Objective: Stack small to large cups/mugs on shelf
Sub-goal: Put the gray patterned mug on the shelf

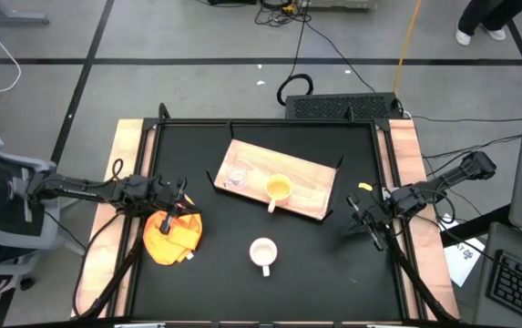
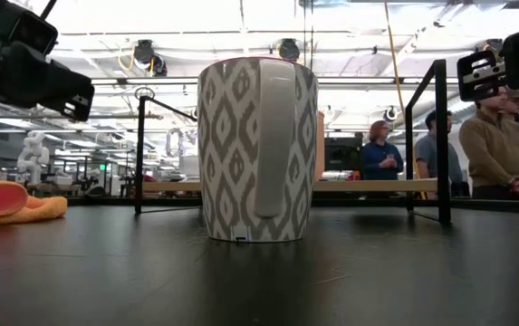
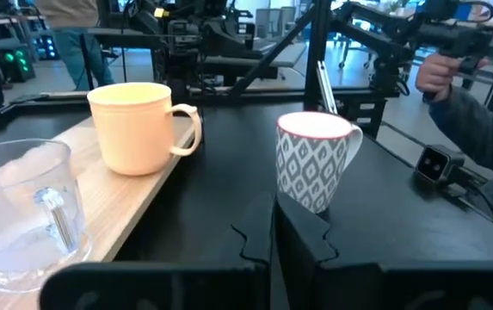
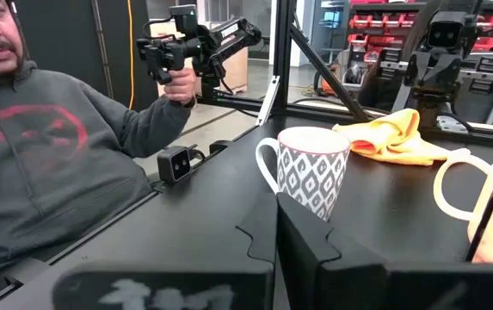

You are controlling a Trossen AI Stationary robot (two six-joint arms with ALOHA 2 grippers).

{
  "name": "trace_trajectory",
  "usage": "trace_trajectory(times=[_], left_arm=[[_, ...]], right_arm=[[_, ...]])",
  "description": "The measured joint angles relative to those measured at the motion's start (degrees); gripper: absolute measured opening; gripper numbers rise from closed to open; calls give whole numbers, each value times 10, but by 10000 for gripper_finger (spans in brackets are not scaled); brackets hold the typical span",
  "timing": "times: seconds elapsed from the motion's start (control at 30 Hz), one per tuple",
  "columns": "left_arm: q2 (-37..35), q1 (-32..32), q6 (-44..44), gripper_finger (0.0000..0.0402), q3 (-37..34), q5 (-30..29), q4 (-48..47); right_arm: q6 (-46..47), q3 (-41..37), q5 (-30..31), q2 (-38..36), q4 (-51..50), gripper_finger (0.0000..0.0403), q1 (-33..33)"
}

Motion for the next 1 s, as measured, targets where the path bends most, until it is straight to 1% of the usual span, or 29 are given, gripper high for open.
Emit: trace_trajectory(times=[0.3, 0.37, 0.5, 0.53, 0.63, 0.77, 1.0], left_arm=[[1, -11, -16, 17, 0, 2, -22], [1, -11, -31, 17, 0, 1, 0], [1, -11, -62, 17, 0, -20, 77], [1, -11, -68, 17, 3, -20, 80], [1, -11, -72, 17, 22, -10, 71], [18, -11, -75, 17, 46, -3, 63], [75, -11, -66, 17, 112, -5, 67]], right_arm=[[-4, 0, 0, 0, 0, 0, 0], [-4, 0, 0, 0, 0, 0, 0], [-11, 0, 0, 0, 0, 0, 0], [-13, 0, 0, 0, 0, 0, 0], [-19, 0, 0, 0, 0, 0, 0], [-19, 0, 0, 0, 0, 0, 0], [-19, 0, 0, 0, -2, 0, 0]])
